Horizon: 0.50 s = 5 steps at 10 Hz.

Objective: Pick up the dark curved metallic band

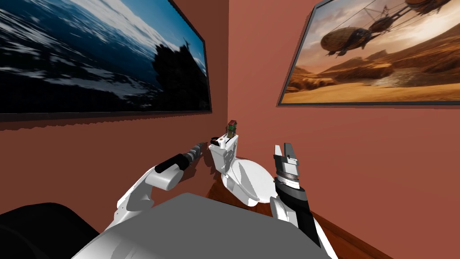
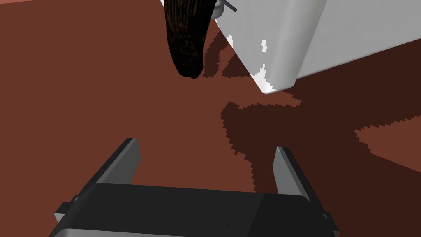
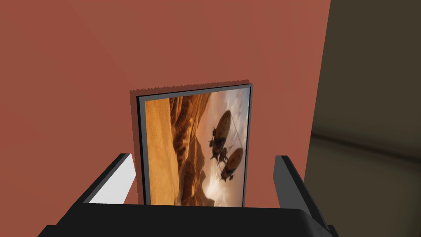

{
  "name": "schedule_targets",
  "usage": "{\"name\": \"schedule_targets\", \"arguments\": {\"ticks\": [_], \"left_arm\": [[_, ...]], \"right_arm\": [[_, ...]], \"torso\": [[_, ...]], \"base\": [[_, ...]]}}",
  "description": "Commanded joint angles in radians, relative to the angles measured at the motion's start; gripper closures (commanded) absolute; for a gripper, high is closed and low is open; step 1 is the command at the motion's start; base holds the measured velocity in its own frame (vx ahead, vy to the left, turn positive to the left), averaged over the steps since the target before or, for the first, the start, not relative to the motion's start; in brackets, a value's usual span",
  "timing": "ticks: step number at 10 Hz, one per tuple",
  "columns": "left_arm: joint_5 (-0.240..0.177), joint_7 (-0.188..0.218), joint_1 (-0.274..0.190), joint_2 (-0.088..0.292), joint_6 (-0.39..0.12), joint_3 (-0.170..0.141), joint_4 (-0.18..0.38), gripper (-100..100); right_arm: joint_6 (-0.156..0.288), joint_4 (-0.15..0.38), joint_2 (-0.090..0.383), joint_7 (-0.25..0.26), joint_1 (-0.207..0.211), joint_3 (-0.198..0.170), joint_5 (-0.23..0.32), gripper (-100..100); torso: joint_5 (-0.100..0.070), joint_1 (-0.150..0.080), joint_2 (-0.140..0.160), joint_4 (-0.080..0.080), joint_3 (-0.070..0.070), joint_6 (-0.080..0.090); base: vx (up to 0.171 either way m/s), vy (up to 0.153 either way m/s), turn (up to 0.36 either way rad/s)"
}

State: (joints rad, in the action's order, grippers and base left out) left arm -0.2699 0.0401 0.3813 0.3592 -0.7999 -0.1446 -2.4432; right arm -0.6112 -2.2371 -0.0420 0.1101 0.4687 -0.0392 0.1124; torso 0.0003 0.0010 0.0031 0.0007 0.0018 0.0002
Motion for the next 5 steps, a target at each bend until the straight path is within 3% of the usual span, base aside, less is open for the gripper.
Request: {"name": "schedule_targets", "arguments": {"ticks": [1, 5], "left_arm": [[0.001, -0.005, -0.012, -0.003, 0.029, 0.005, 0.010, -100], [-0.004, -0.011, -0.059, -0.017, 0.093, 0.016, 0.052, -100]], "right_arm": [[0.000, 0.000, 0.000, 0.000, 0.000, 0.000, 0.000, 0], [0.000, 0.000, 0.000, 0.000, 0.000, 0.000, 0.000, 0]], "torso": [[0.000, 0.000, 0.000, 0.000, 0.000, 0.000], [0.000, 0.000, 0.000, 0.000, 0.000, 0.000]], "base": [[-0.039, 0.022, -0.019], [-0.043, 0.025, -0.060]]}}
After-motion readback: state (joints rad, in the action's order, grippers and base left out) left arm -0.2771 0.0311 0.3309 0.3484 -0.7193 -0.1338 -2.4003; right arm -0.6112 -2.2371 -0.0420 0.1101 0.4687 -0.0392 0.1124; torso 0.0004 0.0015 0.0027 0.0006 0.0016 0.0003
